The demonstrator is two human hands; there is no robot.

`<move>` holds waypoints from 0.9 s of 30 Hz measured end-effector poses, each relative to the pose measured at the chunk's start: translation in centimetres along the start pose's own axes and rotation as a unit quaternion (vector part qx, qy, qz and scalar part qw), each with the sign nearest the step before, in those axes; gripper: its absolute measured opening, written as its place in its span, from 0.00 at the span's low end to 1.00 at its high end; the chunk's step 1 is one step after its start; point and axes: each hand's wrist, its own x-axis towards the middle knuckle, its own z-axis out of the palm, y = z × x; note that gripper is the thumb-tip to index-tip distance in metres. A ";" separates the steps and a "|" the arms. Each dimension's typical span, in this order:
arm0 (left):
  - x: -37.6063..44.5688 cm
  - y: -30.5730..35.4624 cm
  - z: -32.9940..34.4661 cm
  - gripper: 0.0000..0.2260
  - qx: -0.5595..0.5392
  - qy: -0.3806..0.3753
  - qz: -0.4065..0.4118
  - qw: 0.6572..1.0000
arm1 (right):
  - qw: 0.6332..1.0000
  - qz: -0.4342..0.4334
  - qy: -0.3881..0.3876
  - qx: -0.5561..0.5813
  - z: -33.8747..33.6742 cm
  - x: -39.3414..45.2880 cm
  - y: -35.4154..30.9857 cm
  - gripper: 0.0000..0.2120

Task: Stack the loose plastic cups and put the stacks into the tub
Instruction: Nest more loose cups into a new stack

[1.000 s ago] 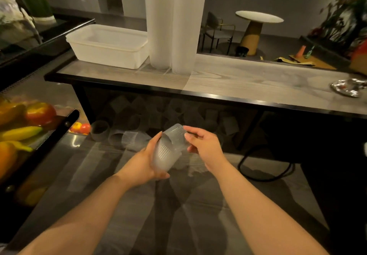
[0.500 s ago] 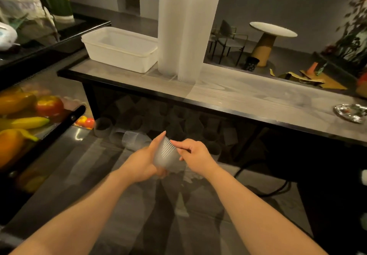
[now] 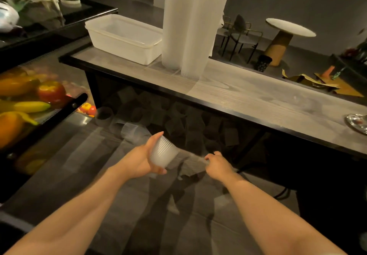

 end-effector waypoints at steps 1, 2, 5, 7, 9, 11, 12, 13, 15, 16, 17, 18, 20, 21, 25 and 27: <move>-0.1 0.1 0.2 0.55 -0.003 0.002 -0.004 1.000 | 1.000 -0.002 -0.002 -0.008 -0.1 0.4 0.4 0.21; -0.3 0.3 0.4 0.55 -0.009 0.005 -0.010 1.000 | 1.000 -0.007 0.001 -0.013 -0.2 0.7 0.8 0.21; -0.7 0.5 0.8 0.54 -0.024 0.000 -0.026 0.999 | 0.999 -0.015 0.044 -0.005 -0.6 0.8 1.1 0.19; -0.7 0.6 1.0 0.54 -0.032 -0.008 -0.033 0.999 | 0.991 0.021 0.112 0.067 -0.9 0.2 0.8 0.13; -0.6 0.7 1.2 0.53 -0.043 -0.013 -0.037 0.998 | 0.963 0.079 0.168 0.197 -1.4 -0.7 0.3 0.10; -0.5 0.9 1.4 0.53 -0.050 -0.018 -0.037 0.998 | 0.923 0.096 0.178 0.328 -1.9 -1.5 -0.6 0.16; -0.4 1.1 1.5 0.53 -0.053 -0.021 -0.036 0.998 | 0.906 0.096 0.168 0.377 -2.1 -1.9 -1.1 0.20; -0.3 1.3 1.6 0.53 -0.054 -0.024 -0.034 0.998 | 0.893 0.093 0.155 0.413 -2.3 -2.3 -1.5 0.23; -0.1 1.7 1.7 0.53 -0.053 -0.027 -0.031 0.998 | 0.875 0.093 0.125 0.459 -2.6 -2.5 -2.1 0.27; -0.1 1.9 1.7 0.53 -0.047 -0.027 -0.033 0.998 | 0.861 0.099 0.110 0.487 -2.8 -2.5 -2.3 0.26; 0.0 2.1 1.6 0.53 -0.040 -0.024 -0.036 0.998 | 0.837 0.106 0.099 0.528 -3.1 -2.6 -2.5 0.23; 0.0 2.2 1.4 0.53 -0.034 -0.022 -0.040 0.998 | 0.803 0.114 0.088 0.579 -3.2 -2.6 -2.7 0.20; 0.1 2.4 1.1 0.54 -0.028 -0.022 -0.043 0.998 | 0.722 0.124 0.052 0.679 -3.7 -2.8 -3.2 0.12; 0.1 2.4 1.0 0.54 -0.029 -0.021 -0.043 0.998 | 0.689 0.125 0.024 0.714 -3.9 -3.0 -3.5 0.10; -0.1 2.5 0.9 0.55 -0.029 -0.015 -0.041 0.999 | 0.650 0.100 -0.069 0.750 -3.9 -3.3 -4.4 0.08; -0.2 2.4 1.0 0.55 -0.018 -0.014 -0.040 0.999 | 0.664 0.085 -0.090 0.737 -4.0 -3.4 -4.7 0.09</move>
